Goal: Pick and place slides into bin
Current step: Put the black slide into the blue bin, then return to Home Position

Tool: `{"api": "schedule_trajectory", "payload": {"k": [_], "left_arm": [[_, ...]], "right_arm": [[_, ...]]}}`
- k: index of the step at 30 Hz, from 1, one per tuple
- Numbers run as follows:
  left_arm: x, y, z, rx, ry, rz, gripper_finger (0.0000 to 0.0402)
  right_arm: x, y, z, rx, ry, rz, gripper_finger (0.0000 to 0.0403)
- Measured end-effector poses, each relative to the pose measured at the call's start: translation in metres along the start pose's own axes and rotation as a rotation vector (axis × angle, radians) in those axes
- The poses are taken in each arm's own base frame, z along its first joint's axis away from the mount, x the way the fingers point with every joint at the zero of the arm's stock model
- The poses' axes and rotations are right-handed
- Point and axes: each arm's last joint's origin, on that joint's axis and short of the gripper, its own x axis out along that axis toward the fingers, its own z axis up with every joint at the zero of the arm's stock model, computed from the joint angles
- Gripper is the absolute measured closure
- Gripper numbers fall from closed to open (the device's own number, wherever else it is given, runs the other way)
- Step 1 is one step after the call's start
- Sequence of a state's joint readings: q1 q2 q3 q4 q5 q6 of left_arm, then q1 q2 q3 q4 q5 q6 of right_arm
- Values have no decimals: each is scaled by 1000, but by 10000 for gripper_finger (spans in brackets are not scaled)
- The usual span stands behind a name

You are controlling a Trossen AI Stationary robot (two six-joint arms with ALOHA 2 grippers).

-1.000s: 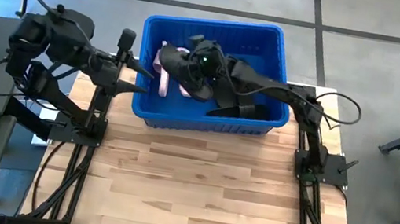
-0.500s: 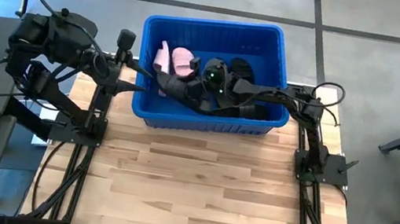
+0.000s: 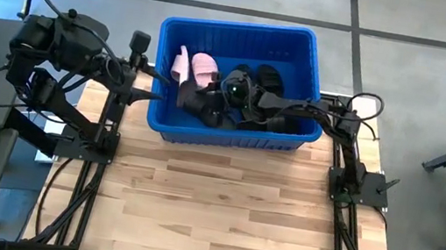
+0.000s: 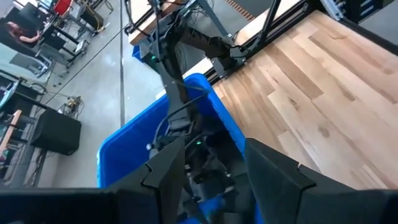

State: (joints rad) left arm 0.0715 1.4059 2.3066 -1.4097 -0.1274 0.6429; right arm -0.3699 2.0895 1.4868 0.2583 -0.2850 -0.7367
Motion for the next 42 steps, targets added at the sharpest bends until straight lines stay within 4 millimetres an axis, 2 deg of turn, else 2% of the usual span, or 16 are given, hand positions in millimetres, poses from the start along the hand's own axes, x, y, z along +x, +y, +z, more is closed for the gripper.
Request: {"api": "schedule_trajectory", "payload": {"k": [3, 6, 10, 13, 17, 22, 24, 27, 31, 37, 42], "left_arm": [[0, 0, 0, 0, 3, 4, 245], [0, 0, 0, 1, 3, 5, 245], [0, 0, 0, 3, 9, 13, 245], [0, 1, 0, 3, 14, 19, 245], [-1, 0, -1, 4, 16, 18, 245], [-2, 0, -2, 5, 19, 10, 245], [-2, -1, -2, 8, 23, 7, 245], [-2, 0, -2, 8, 18, 9, 245], [-2, 1, 0, 4, 2, 18, 245], [-2, -1, -2, -21, 18, 6, 245], [-2, -3, -5, -16, 46, -15, 245]], "right_arm": [[3, 7, 7, 13, 17, -19, 173], [4, 14, 19, -53, 57, -72, 158], [-5, 13, 59, -122, 70, -187, 155], [-24, 7, 99, -123, 62, -272, 157], [-54, 12, 149, -121, 109, -329, 157], [-93, 23, 195, -106, 116, -338, 159], [-103, 24, 205, -106, 115, -376, 160], [-104, 19, 199, -90, 223, -485, 160], [-91, -7, 164, -20, 361, -604, 160], [-66, -42, 103, 214, 301, -521, 160], [-43, -44, 64, 313, 312, -424, 160]]}}
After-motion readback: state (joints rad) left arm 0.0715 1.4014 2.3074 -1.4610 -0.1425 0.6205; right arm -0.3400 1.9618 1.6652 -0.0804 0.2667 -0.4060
